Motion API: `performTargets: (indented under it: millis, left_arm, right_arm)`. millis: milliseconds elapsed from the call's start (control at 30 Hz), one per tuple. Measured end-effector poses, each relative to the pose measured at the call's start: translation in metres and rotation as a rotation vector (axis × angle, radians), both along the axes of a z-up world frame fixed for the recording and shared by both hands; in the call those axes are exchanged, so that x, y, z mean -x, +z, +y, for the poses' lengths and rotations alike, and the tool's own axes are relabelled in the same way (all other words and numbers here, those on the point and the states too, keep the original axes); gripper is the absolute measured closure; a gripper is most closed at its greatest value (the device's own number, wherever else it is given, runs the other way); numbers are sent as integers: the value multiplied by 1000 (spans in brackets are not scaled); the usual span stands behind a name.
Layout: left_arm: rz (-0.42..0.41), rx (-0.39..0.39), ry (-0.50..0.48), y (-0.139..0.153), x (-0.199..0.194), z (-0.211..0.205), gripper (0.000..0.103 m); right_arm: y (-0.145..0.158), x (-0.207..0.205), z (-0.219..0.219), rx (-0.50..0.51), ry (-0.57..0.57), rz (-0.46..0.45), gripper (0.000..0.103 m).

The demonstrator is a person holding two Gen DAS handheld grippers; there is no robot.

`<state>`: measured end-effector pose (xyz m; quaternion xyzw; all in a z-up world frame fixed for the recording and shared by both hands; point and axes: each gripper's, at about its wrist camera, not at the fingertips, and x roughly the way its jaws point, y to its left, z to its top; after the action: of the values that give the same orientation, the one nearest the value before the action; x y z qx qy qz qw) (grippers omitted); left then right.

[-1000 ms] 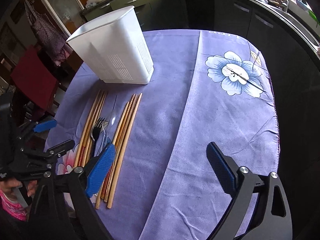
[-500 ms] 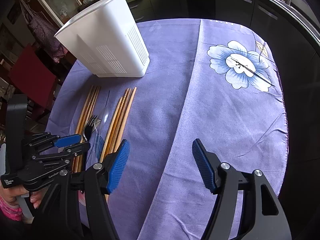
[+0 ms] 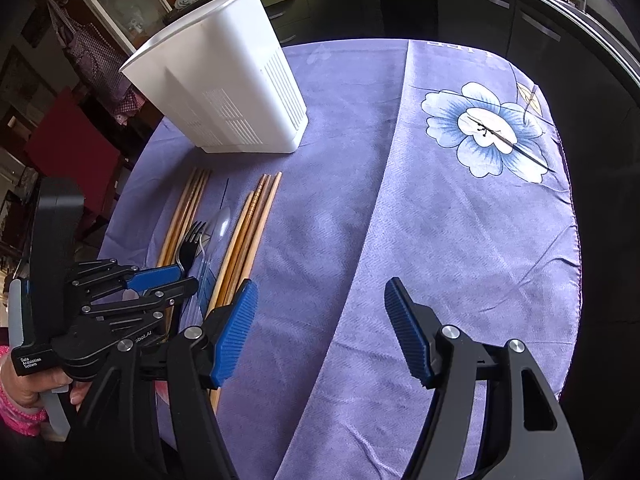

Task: Organize utensils
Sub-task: 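Lower the left gripper onto the black plastic fork and close on it, then grasp the clear plastic spoon with the right gripper while the left gripper lifts the fork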

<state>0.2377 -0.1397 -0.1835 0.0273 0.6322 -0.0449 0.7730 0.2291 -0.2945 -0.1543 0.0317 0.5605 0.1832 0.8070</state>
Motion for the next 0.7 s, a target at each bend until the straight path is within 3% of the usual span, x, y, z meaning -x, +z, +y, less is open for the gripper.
performTargets:
  millis: [433, 700]
  left_arm:
    - [21, 84, 8, 0, -3, 13, 83]
    - [14, 64, -1, 2, 5, 19, 87]
  right_arm:
    - [-2, -1, 6, 11, 12, 0, 34]
    - [-1, -2, 6, 14, 6, -3, 34]
